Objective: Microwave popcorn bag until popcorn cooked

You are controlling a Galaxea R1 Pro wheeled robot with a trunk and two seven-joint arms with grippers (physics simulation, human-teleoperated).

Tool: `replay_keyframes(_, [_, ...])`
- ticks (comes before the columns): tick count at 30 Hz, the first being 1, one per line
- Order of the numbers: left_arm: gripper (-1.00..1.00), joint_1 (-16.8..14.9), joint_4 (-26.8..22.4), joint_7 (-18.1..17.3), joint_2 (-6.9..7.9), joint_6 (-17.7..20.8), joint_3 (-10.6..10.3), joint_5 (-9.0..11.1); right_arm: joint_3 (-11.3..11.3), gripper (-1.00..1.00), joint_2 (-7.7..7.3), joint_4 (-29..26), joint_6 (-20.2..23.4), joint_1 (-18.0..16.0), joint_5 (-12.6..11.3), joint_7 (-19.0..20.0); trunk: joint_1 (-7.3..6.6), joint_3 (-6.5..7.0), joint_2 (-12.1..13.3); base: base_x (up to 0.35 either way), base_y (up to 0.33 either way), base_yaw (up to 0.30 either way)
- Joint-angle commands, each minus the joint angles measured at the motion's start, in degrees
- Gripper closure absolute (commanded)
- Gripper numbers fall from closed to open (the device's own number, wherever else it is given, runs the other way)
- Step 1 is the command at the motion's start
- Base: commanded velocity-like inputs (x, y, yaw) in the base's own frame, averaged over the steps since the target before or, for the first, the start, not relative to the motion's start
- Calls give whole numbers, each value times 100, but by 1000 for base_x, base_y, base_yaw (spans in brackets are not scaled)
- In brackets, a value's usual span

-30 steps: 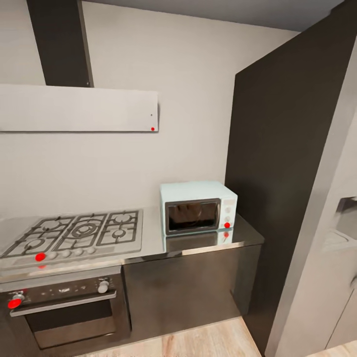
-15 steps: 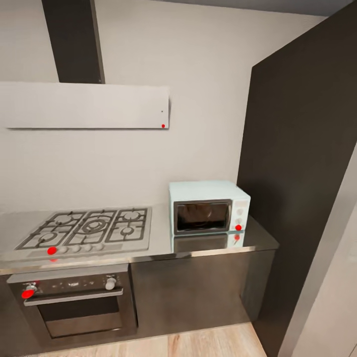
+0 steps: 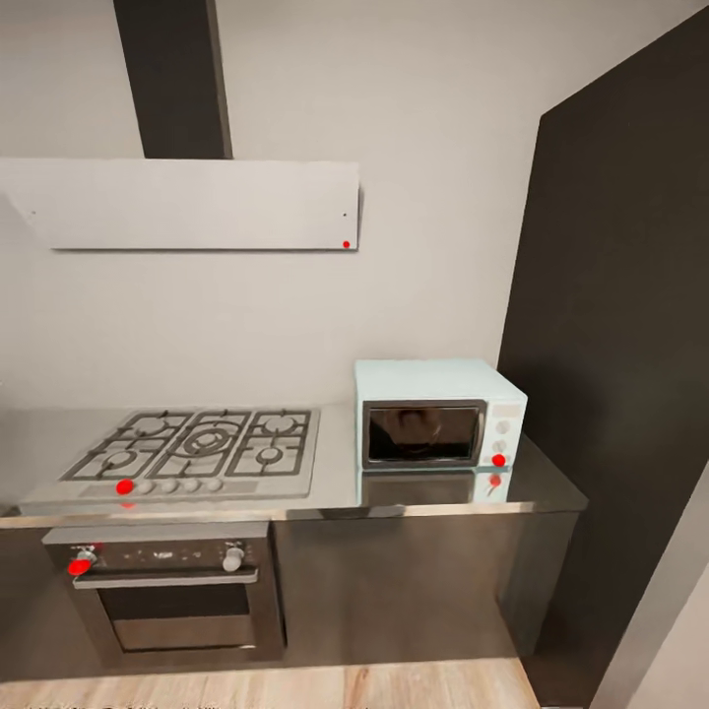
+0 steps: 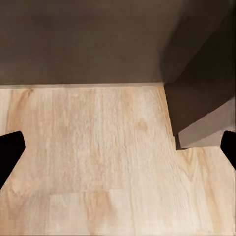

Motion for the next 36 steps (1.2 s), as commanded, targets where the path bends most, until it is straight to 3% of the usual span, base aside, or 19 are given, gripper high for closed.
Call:
replay_keyframes(1, [-100,0,-9,-16,0,38,31,18,-48,-100,27,-186,-47,-2,27,126,2,-4,-3,1,-1,63])
replay_keyframes(5, [-100,3,-11,-16,-5,38,31,18,-47,-100,91,-945,-201,-2,15,893,2,-8,-3,0,0,28])
replay_keyframes(8, [-100,0,-9,-16,-6,38,31,18,-47,-100,186,-1619,-239,-2,-26,1175,2,-8,-3,0,0,5])
replay_keyframes(13, [-100,1,-14,-16,-6,38,31,18,-38,-100,273,-2271,-245,-2,-129,1243,2,-8,-3,0,0,1])
replay_keyframes(16, [-100,1,-16,-14,-6,38,31,18,69,-100,286,-2455,-246,-25,-316,1248,2,-8,-3,0,0,0])
replay_keyframes(18, [-100,0,-17,-14,-6,38,31,18,324,-100,291,-2709,-234,-56,-643,1250,2,-8,-3,0,0,0])
replay_keyframes(22, [-100,1,-17,-14,-6,38,31,18,768,-100,292,-3270,-152,-138,-1077,1244,2,-8,-3,39,0,0])
replay_keyframes(24, [-100,2,-17,-13,-6,38,31,18,842,-100,293,-3450,-56,-175,-1178,1243,2,-8,-3,182,0,0])
replay_keyframes(30, [-100,0,-17,-11,-7,44,31,18,921,-100,293,-4112,953,-383,-1300,1242,2,-8,-3,299,-37,0])
replay_keyframes(36, [-100,3,-17,-14,-8,46,31,18,927,-100,293,-4202,1118,-536,-1309,1237,2,-8,-3,334,-81,0])
